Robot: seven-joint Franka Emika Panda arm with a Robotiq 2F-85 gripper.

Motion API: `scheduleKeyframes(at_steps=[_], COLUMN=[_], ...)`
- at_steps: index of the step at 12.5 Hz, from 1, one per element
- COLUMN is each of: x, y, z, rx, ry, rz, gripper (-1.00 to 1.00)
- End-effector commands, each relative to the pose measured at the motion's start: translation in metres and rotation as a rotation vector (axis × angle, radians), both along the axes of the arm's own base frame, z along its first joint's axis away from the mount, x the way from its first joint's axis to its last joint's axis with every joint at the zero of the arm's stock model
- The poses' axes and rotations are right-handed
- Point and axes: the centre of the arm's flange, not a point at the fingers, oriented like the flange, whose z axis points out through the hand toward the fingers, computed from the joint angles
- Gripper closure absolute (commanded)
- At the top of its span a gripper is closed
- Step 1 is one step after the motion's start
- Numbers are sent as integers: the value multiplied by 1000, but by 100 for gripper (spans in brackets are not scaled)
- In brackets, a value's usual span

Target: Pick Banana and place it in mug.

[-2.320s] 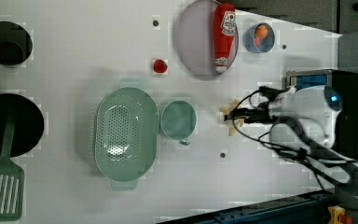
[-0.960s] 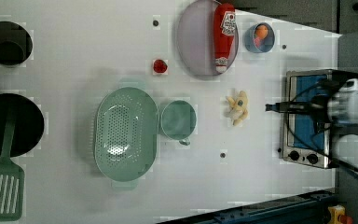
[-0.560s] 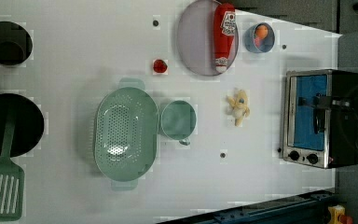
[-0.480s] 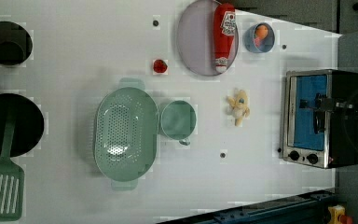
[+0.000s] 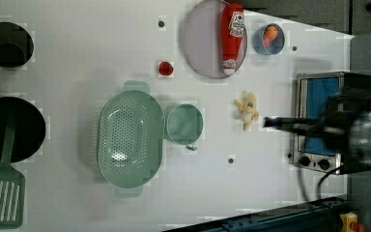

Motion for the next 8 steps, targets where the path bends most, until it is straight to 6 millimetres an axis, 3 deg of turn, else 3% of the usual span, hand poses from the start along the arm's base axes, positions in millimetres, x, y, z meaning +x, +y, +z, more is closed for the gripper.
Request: scheduleKeyframes(at_steps=[1, 4, 8], x=[-8, -7, -11], y=[21, 36, 33], z=[-46, -100, -161], rx=[-16, 21, 51], ry=[88, 79, 82], rz=[-235, -252, -256], gripper=[30, 30, 30])
